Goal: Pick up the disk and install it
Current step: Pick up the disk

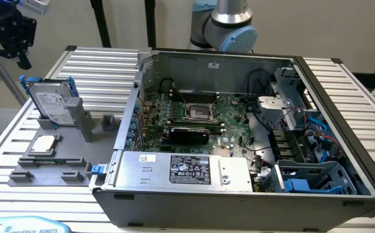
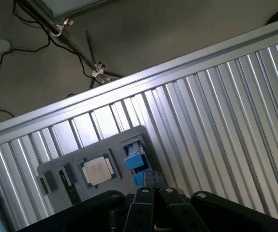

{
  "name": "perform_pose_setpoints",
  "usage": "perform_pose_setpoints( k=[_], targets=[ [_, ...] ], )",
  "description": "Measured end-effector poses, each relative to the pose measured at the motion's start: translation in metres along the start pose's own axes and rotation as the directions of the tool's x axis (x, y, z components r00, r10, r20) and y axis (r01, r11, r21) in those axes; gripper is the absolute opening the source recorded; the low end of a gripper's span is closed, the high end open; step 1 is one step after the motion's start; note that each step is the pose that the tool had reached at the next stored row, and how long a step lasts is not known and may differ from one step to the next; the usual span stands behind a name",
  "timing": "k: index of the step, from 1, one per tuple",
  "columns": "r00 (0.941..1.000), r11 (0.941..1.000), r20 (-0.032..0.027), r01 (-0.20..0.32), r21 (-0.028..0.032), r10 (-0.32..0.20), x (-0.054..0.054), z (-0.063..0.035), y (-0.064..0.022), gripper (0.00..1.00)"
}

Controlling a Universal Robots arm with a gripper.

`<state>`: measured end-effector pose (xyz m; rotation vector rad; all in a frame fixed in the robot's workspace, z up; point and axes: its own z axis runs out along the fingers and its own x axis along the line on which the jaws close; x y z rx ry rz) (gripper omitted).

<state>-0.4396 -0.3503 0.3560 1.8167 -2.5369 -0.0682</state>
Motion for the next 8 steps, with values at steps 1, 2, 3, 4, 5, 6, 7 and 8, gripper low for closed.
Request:
perform_pose_setpoints(
  k=[1,2,3,4,5,6,7,8],
  targets=[
    [0.9998,0.9998,-0.0009,0.018,-0.0002,-0.018,0.0,0.0001,0.0,0.11],
    [0.9993,0.9993,-0.0017,0.036,-0.0004,-0.036,0.0,0.0002,0.0,0.11],
    [0.9986,0.9986,-0.0026,0.053,-0.0006,-0.053,0.0,0.0002,0.0,0.11],
    [0.9975,0.9975,-0.0034,0.071,-0.0007,-0.071,0.0,0.0003,-0.0001,0.11],
    [0.9963,0.9963,-0.0041,0.085,-0.001,-0.085,-0.0002,0.0004,-0.0003,0.11],
    [0.9949,0.9949,-0.0048,0.1,-0.0012,-0.1,-0.0003,0.0004,-0.0007,0.11],
    [0.9938,0.9938,-0.0053,0.111,-0.0013,-0.111,-0.0004,0.0005,-0.0012,0.11],
    [0.9926,0.9926,-0.0057,0.121,-0.0014,-0.121,-0.0006,0.0006,-0.002,0.11]
  ],
)
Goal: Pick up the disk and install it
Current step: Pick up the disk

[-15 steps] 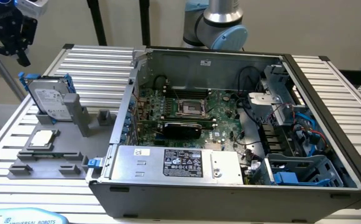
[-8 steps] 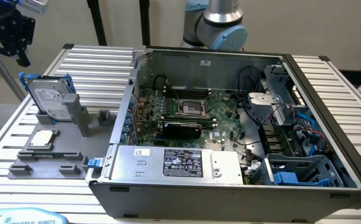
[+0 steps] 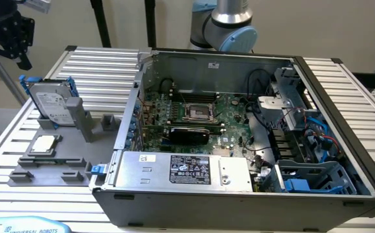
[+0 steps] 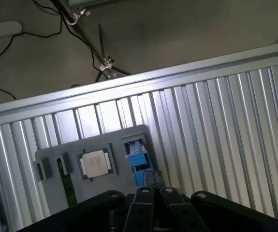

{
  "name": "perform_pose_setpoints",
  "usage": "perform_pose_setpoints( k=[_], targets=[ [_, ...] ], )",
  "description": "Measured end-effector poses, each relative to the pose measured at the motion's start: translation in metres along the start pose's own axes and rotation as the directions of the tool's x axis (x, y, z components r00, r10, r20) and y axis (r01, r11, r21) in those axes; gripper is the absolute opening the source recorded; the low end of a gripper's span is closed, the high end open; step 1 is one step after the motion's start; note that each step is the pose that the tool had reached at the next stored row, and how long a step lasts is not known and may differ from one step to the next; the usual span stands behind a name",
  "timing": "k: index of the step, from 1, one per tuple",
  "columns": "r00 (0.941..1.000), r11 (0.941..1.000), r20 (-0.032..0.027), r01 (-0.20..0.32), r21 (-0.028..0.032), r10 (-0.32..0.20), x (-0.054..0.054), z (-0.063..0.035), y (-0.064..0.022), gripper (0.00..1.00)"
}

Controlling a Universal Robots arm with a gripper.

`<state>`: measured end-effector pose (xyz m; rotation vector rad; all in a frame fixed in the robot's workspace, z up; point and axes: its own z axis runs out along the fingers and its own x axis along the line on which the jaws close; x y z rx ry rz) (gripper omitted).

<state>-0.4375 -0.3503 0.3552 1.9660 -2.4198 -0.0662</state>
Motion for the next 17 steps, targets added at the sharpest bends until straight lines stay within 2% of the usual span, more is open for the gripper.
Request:
perform_pose_setpoints(
  k=[7,9,14,17],
  targets=[
    [0.9984,0.9984,-0.0027,0.057,-0.0003,-0.057,-0.001,0.0014,-0.0063,0.11],
    [0.9966,0.9966,-0.0037,0.082,0.0013,-0.082,-0.0009,0.0028,-0.0066,0.11],
    [0.9876,0.9876,-0.0071,0.157,0.0075,-0.157,-0.0009,0.0061,-0.0067,0.11],
    [0.9811,0.9811,-0.0087,0.193,0.0081,-0.193,-0.0007,0.0078,-0.0069,0.11]
  ],
)
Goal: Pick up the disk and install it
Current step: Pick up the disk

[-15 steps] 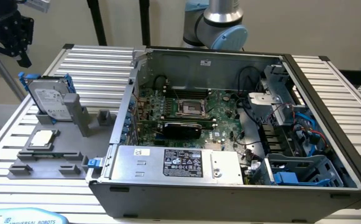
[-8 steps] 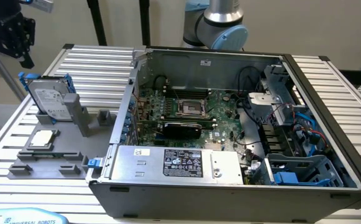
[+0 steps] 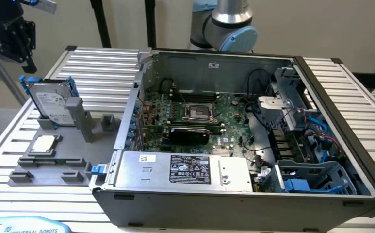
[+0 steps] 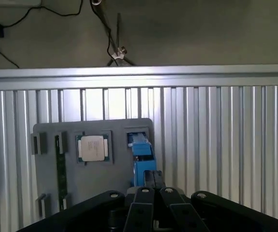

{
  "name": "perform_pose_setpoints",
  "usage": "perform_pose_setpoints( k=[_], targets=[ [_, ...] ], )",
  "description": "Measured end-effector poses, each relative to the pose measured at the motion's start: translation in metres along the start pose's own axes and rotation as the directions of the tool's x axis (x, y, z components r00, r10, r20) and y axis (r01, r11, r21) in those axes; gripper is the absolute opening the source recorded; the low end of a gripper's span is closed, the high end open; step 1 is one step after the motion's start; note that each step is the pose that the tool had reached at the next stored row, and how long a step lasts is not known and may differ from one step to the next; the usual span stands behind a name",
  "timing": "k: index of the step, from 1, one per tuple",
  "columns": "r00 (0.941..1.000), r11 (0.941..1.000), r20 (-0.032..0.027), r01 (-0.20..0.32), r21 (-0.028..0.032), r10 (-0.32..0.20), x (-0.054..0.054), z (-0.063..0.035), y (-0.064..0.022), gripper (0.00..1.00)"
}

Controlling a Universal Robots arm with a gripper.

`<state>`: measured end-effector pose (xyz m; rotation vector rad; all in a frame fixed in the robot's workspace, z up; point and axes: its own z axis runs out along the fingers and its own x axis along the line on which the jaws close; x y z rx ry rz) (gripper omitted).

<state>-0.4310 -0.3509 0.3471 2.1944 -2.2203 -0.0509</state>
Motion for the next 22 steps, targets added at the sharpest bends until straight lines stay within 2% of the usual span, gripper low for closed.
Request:
perform_pose_setpoints(
  k=[4,5,6,8,9,11,12,13,22],
  targets=[
    [0.9999,0.9999,-0.0007,0.015,-0.0001,-0.015,0.001,0.0005,0.0,0.12],
    [0.9999,0.9999,-0.0008,0.015,-0.0001,-0.015,0.001,0.0006,0.0,0.18],
    [0.9999,0.9999,-0.0008,0.015,-0.0001,-0.015,0.002,0.0006,0.0,0.18],
    [0.9999,0.9999,-0.0007,0.016,0.0,-0.016,0.002,0.0007,-0.0001,0.3],
    [0.9999,0.9999,-0.0007,0.016,0.0001,-0.016,0.003,0.0008,-0.0001,0.3],
    [0.9999,0.9999,-0.0007,0.016,0.0,-0.016,0.004,0.0012,-0.0002,0.42],
    [0.9999,0.9999,-0.0007,0.016,0.0,-0.016,0.004,0.0016,-0.0002,0.42],
    [0.9999,0.9999,-0.0007,0.016,-0.0001,-0.016,0.004,0.0024,-0.0002,0.48],
    [0.9999,0.9999,-0.0007,0.016,0.0025,-0.016,0.004,0.018,-0.0009,0.48]
  ],
)
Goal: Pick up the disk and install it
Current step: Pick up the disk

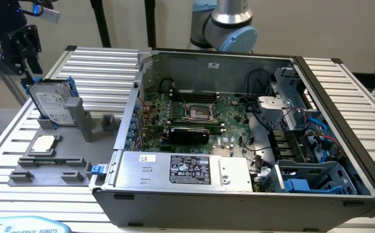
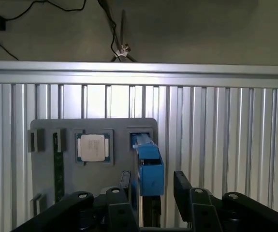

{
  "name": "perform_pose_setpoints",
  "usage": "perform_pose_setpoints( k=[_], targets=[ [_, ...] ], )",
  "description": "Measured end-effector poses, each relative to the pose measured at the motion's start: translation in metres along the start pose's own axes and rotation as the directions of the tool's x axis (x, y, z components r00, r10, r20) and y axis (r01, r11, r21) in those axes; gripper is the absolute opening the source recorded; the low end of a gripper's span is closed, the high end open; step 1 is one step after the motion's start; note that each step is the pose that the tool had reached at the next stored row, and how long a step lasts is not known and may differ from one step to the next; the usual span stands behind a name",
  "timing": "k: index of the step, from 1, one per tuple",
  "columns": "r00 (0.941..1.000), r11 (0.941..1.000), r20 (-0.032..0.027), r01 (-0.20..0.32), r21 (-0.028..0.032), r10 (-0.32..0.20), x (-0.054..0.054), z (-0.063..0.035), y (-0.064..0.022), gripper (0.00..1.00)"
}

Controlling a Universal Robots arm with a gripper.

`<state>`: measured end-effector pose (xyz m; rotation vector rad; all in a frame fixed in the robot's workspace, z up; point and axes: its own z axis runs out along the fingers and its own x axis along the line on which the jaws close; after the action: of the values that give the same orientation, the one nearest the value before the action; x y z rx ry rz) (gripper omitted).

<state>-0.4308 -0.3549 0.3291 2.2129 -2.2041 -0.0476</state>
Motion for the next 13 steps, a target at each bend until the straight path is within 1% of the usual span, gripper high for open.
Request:
perform_pose_setpoints(
  k=[13],
  targets=[
    [1.0,1.0,-0.0001,0.0,0.003,0.0,0.0,0.0237,-0.0007,0.48]
  ],
)
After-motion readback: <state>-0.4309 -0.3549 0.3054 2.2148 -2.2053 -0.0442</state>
